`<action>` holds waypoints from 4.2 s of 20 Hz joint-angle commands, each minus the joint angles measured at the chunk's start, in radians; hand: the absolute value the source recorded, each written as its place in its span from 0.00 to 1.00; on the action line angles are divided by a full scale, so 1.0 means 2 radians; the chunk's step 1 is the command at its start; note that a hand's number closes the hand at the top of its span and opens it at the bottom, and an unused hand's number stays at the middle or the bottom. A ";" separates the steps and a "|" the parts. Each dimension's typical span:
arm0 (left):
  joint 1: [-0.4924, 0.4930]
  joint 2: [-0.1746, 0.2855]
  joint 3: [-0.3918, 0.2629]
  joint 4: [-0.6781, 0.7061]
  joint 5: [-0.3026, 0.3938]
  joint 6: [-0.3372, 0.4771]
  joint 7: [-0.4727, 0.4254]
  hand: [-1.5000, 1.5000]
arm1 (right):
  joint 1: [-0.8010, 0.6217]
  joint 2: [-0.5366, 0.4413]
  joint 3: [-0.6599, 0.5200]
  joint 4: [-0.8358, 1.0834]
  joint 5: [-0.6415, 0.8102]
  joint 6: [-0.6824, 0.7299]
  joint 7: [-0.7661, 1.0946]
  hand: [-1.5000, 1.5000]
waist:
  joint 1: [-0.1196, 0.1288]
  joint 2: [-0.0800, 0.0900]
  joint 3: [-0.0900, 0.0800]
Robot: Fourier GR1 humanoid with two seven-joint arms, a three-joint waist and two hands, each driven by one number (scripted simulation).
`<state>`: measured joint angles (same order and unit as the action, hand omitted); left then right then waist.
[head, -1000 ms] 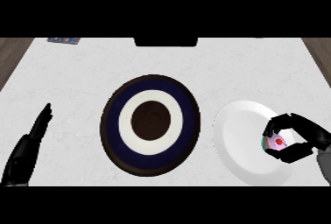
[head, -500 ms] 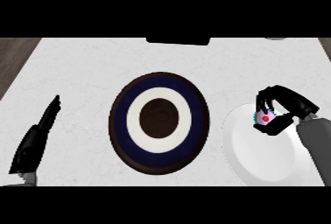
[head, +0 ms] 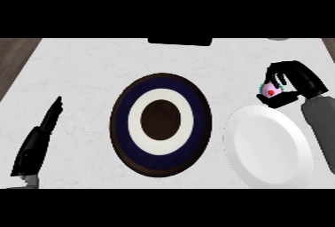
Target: Pick the cupcake from the plate and place it in the plate
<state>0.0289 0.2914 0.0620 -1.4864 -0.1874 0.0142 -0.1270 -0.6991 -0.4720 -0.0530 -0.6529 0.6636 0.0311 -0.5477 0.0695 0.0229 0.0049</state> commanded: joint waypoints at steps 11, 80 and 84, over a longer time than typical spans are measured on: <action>0.012 -0.007 0.017 0.018 -0.006 0.010 -0.006 0.50 | -0.062 0.002 -0.054 -0.037 -0.110 0.112 -0.169 1.00 | -0.037 -0.013 -0.003; -0.006 -0.016 0.034 -0.013 -0.023 -0.031 0.008 0.50 | -0.138 0.062 -0.012 0.189 -0.415 0.187 -0.083 0.00 | -0.003 0.002 -0.001; 0.016 -0.017 0.045 0.012 -0.016 -0.033 -0.027 0.50 | -0.118 0.040 -0.014 0.216 -0.407 0.224 -0.114 0.00 | -0.008 0.000 -0.001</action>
